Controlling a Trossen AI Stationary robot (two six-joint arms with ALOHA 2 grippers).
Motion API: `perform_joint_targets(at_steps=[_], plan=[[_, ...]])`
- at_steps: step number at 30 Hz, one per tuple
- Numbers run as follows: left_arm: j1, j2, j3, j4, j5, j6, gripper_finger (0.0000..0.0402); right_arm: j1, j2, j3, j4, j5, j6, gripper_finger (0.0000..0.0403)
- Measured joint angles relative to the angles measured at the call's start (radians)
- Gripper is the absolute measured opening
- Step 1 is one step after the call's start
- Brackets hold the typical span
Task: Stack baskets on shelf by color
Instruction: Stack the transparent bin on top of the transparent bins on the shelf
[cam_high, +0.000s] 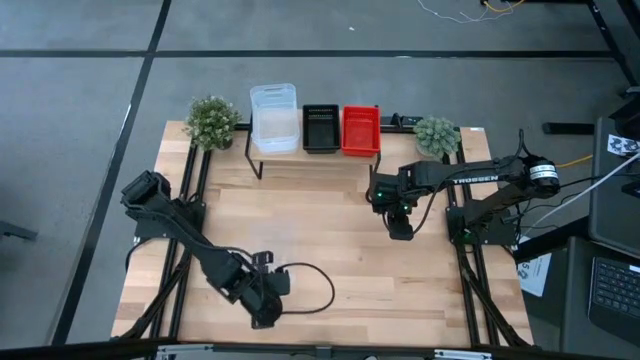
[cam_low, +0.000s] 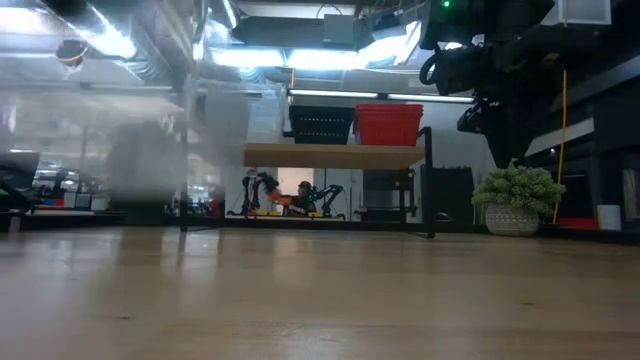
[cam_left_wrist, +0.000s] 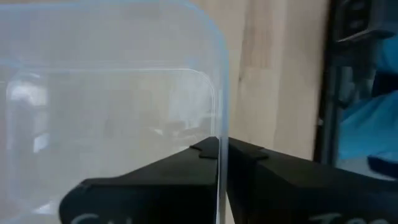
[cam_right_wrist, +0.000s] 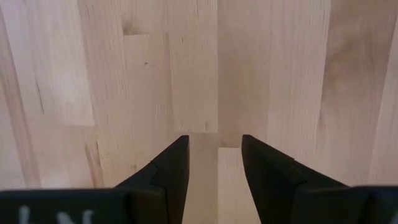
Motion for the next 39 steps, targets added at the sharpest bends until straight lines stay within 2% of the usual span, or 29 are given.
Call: perform_joint_targets(at_steps=[4, 9, 11, 16, 19, 22, 28, 30, 32, 39], plan=[[-0.012, 0.0, 0.204, -0.313, -0.146, 0.042, 0.0, 0.0, 0.0, 0.0, 0.0, 0.0, 0.0, 0.0145], [0.044, -0.001, 0.44, -0.745, -0.374, 0.07, 0.0, 0.0, 0.0, 0.0, 0.0, 0.0, 0.002, 0.0145], [0.094, -0.012, 0.509, -0.79, -0.411, 0.153, 0.0, 0.0, 0.0, 0.0, 0.0, 0.0, -0.001, 0.0145], [0.332, -0.103, 0.577, -0.747, -0.383, 0.526, 0.0, 0.0, 0.0, 0.0, 0.001, 0.0, -0.044, 0.0145], [0.541, -0.154, 0.596, -0.759, -0.318, 0.688, 0.0, 0.0, 0.0, 0.0, 0.006, 0.0, -0.066, 0.0145], [0.767, -0.195, 0.62, -0.711, -0.208, 0.85, 0.0, 0.0, 0.0, 0.0, 0.012, 0.0, -0.081, 0.0145], [1.135, -0.197, 0.621, -0.545, 0.109, 1.153, 0.0, 0.0, 0.0, 0.0, 0.02, 0.0, -0.08, 0.0145], [1.206, -0.175, 0.622, -0.536, 0.195, 1.202, 0.0, 0.0, 0.0, 0.0, 0.028, 0.0, -0.08, 0.0145], [1.245, -0.143, 0.621, -0.548, 0.24, 1.221, 0.0, 0.0, 0.0, 0.0, 0.029, 0.0, -0.08, 0.0145], [1.263, -0.08, 0.62, -0.567, 0.267, 1.246, 0.0, 0.0, 0.0, 0.0, 0.034, 0.0, -0.08, 0.0145]])
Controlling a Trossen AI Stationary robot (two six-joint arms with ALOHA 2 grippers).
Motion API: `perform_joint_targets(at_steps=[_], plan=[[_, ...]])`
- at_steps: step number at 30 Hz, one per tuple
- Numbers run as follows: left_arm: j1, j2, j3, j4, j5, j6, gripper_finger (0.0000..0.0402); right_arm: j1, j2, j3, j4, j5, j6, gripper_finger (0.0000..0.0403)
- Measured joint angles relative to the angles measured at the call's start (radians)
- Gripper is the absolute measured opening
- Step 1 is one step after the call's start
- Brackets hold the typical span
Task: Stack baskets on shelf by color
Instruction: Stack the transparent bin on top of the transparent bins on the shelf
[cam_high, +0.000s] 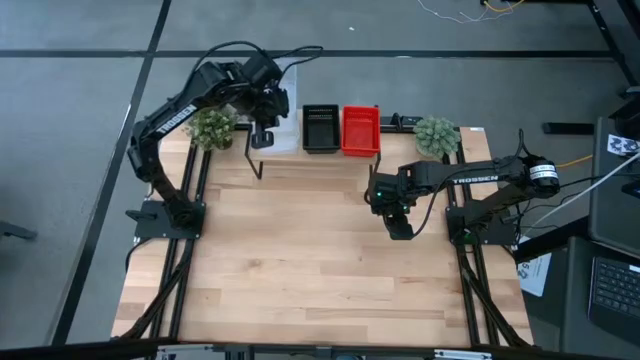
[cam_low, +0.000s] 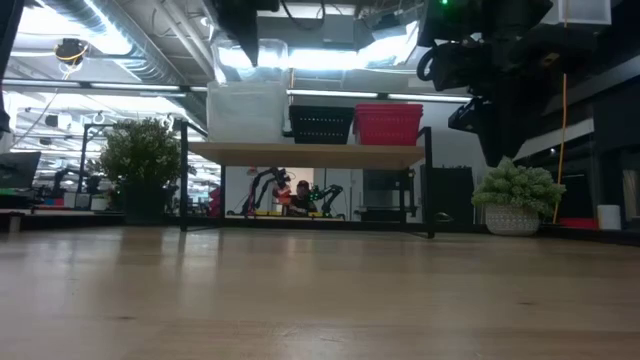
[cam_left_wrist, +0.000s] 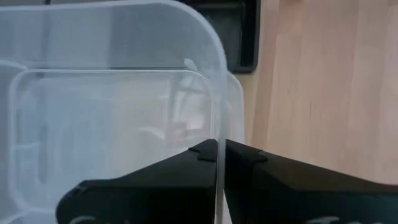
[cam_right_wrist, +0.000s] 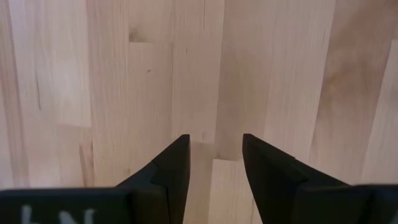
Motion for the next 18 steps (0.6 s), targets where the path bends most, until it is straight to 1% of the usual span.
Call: perform_joint_targets(at_steps=[5, 9, 14, 18], plan=[[-0.003, 0.022, 0.0, -0.065, -0.01, -0.04, 0.0, 0.0, 0.0, 0.0, 0.002, 0.0, 0.005, 0.0145], [-0.003, 0.026, 0.0, -0.071, -0.04, -0.055, 0.0, 0.0, 0.0, 0.0, 0.002, 0.0, 0.006, 0.0145], [-0.003, 0.029, 0.0, -0.07, -0.021, -0.057, 0.0, 0.0, 0.0, 0.0, 0.002, 0.0, 0.007, 0.0145], [-0.004, 0.03, 0.0, -0.073, 0.019, -0.052, 0.0, 0.0, 0.0, 0.0, 0.001, 0.0, 0.007, 0.0145]])
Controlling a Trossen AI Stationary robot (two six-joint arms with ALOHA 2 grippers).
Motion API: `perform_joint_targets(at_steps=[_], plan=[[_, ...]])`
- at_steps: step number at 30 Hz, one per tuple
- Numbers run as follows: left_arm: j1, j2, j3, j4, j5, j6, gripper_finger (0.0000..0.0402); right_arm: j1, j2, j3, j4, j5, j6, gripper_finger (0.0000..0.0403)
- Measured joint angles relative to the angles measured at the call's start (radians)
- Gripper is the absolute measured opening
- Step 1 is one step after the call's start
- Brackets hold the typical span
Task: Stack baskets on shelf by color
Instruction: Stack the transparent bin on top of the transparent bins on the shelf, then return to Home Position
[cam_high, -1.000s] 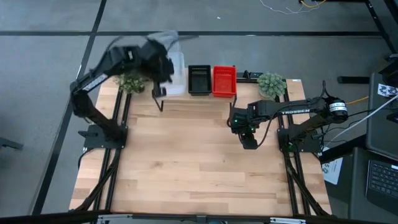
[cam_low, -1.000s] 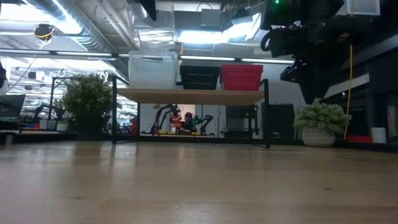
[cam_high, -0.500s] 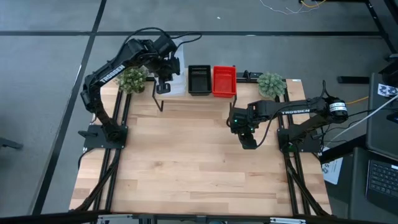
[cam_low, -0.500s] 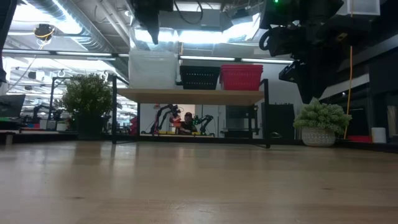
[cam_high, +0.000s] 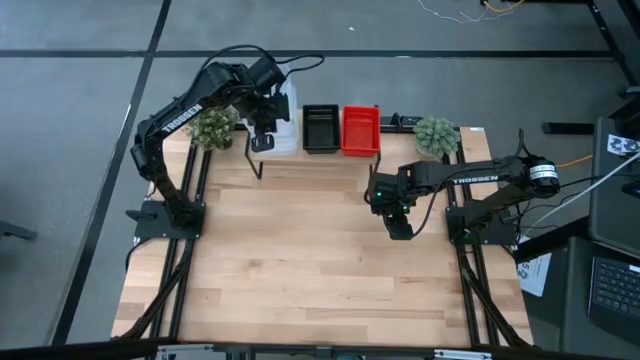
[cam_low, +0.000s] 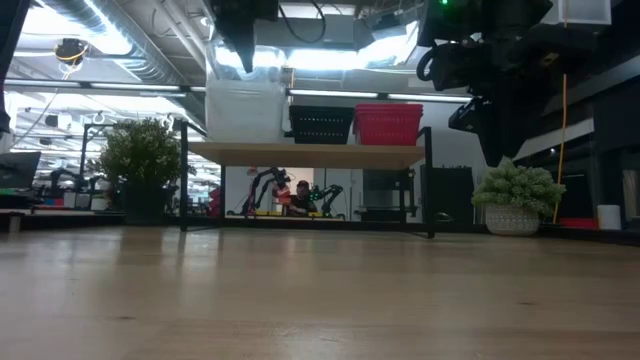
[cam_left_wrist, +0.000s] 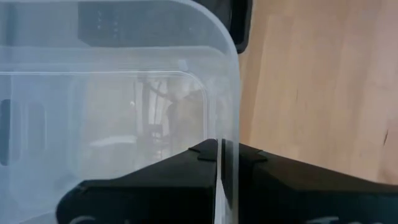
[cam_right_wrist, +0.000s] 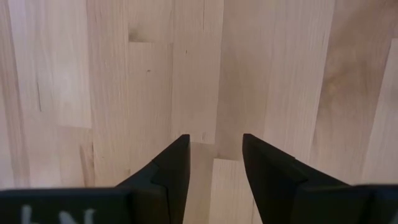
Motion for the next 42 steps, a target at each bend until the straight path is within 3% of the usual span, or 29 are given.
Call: perform_joint_targets(at_steps=[20, 33, 37, 42], plan=[[-0.023, 0.0, 0.0, 0.0, 0.0, 0.01, 0.0002, 0.0, 0.0, 0.0, -0.001, 0.0, -0.004, 0.0145], [-0.023, 0.0, 0.0, -0.003, -0.028, -0.014, 0.0094, 0.0, 0.0, 0.0, -0.001, 0.0, -0.003, 0.0145], [-0.029, -0.003, 0.016, -0.013, -0.03, -0.019, 0.0102, 0.0, 0.0, 0.0, -0.001, 0.0, -0.003, 0.0145], [-0.057, -0.015, 0.128, -0.035, -0.03, -0.043, 0.0103, 0.0, 0.0, 0.0, -0.001, 0.0, 0.002, 0.0145]])
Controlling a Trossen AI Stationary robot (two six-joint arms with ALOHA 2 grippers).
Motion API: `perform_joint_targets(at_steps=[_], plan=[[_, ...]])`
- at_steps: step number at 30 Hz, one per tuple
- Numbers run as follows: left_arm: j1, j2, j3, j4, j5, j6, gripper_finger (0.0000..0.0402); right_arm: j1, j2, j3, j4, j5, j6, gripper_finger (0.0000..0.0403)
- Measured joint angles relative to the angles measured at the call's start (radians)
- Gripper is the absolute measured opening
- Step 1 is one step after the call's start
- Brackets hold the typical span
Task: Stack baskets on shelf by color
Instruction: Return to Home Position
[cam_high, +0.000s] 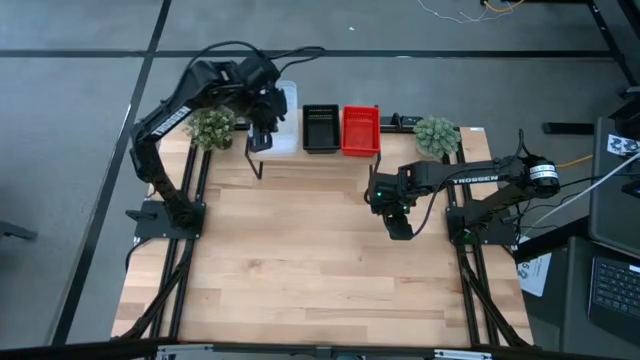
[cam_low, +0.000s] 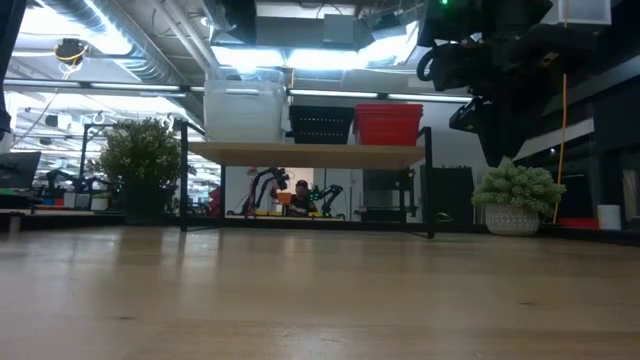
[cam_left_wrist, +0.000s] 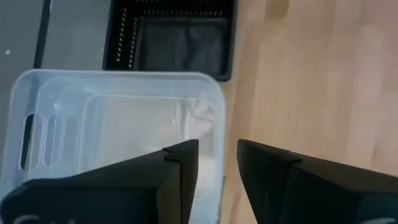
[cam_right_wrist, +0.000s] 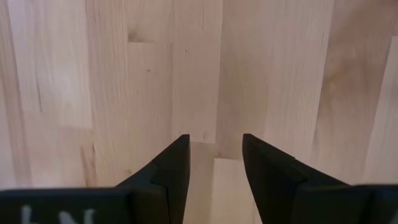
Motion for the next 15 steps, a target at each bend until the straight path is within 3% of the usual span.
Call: perform_joint_targets(at_steps=[6, 11, 15], plan=[[-0.033, -0.01, 0.077, -0.12, 0.017, -0.071, 0.0103, 0.006, -0.01, -0.001, -0.057, -0.011, 0.013, 0.0145], [-0.017, -0.173, -0.114, -0.091, 0.201, -0.083, 0.0099, 0.045, -0.164, -0.107, 0.019, -0.053, 0.095, 0.0145], [-0.017, -0.361, -0.387, 0.077, 0.232, -0.162, 0.0098, 0.108, -0.388, -0.275, 0.161, 0.001, 0.257, 0.0145]])
